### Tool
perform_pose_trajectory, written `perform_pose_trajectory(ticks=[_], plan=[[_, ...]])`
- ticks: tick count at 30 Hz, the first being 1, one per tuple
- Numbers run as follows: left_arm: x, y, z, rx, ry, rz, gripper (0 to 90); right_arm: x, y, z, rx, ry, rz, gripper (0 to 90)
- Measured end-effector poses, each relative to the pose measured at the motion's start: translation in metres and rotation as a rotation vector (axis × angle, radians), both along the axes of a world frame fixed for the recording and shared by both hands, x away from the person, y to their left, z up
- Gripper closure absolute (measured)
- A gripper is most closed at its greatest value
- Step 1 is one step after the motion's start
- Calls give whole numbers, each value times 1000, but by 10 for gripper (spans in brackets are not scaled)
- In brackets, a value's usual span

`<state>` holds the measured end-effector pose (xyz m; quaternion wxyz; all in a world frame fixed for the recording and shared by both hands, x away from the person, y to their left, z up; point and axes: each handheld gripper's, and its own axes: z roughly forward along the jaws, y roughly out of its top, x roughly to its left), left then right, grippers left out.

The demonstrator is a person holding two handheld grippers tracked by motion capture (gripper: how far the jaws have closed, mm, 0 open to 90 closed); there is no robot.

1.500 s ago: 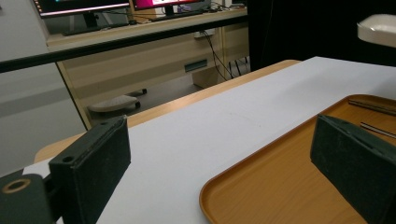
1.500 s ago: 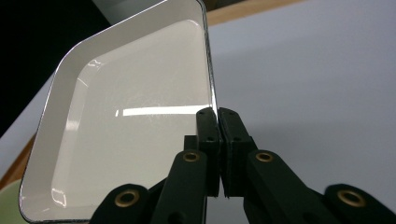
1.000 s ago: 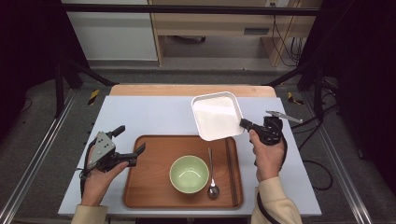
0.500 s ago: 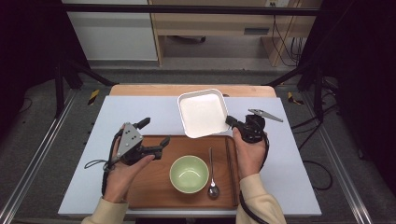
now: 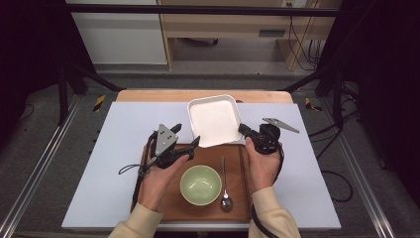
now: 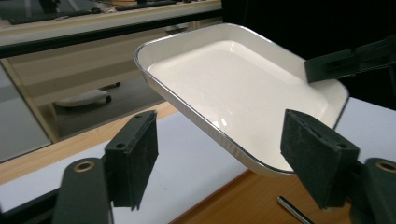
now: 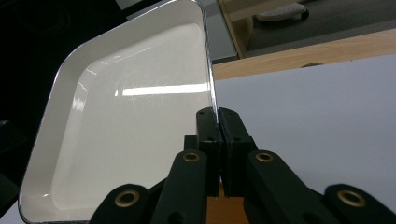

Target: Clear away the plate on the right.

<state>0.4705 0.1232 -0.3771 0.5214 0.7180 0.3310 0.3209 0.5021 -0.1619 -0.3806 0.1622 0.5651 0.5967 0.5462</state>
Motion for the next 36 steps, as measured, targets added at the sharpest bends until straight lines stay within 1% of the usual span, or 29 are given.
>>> perform_pose_trajectory(ticks=[1, 2, 4, 5, 6, 8, 11, 13, 14, 16, 18, 20, 22, 24, 25, 28, 30, 31, 35, 36], plan=[[2, -1, -1, -6, 9, 2, 301, 0, 0, 0, 3, -5, 0, 883], [4, -4, -3, -31, 25, 2, 312, 0, 0, 0, 1, -7, 0, 884], [5, -7, -5, -17, 26, 16, 344, -1, 1, 0, 3, -5, 2, 883], [6, -9, -6, -16, 31, 22, 354, -1, 1, 0, 2, -6, 2, 883], [8, -11, -8, -25, 44, 30, 363, -1, 1, 0, 9, -2, 2, 883], [10, -13, -10, -53, 64, 39, 377, -2, 1, 0, 9, -3, 0, 883], [11, -14, -11, -87, 72, 45, 432, -2, 2, -1, 6, -4, -1, 883], [13, -14, -12, -133, 99, 38, 469, -3, 3, 0, 6, -10, 3, 883], [14, -13, -12, -144, 105, 43, 475, -3, 3, 0, 1, -10, 1, 883], [13, -12, -11, -150, 99, 59, 517, -4, 4, 1, -8, -17, -2, 883], [13, -12, -10, -160, 105, 73, 566, -5, 4, 1, -14, -15, -4, 882], [13, -11, -10, -165, 100, 88, 603, -6, 5, 1, -17, -14, -4, 882], [14, -10, -10, -189, 104, 102, 647, -7, 7, 2, -26, -11, -4, 880], [15, -8, -9, -195, 97, 121, 691, -8, 10, 1, -32, -9, 1, 875], [15, -7, -9, -206, 96, 129, 711, -9, 11, 0, -34, -10, 5, 875], [16, -5, -8, -203, 75, 147, 756, -11, 14, -1, -24, -5, 9, 873], [17, -3, -8, -200, 69, 158, 789, -13, 16, -2, -28, -5, 14, 872], [17, -2, -8, -208, 67, 162, 813, -13, 17, -3, -27, -6, 20, 871], [18, 1, -7, -219, 62, 179, 855, -15, 21, -5, -23, -1, 37, 869], [18, 3, -6, -223, 61, 183, 862, -15, 22, -5, -13, 5, 42, 868]])
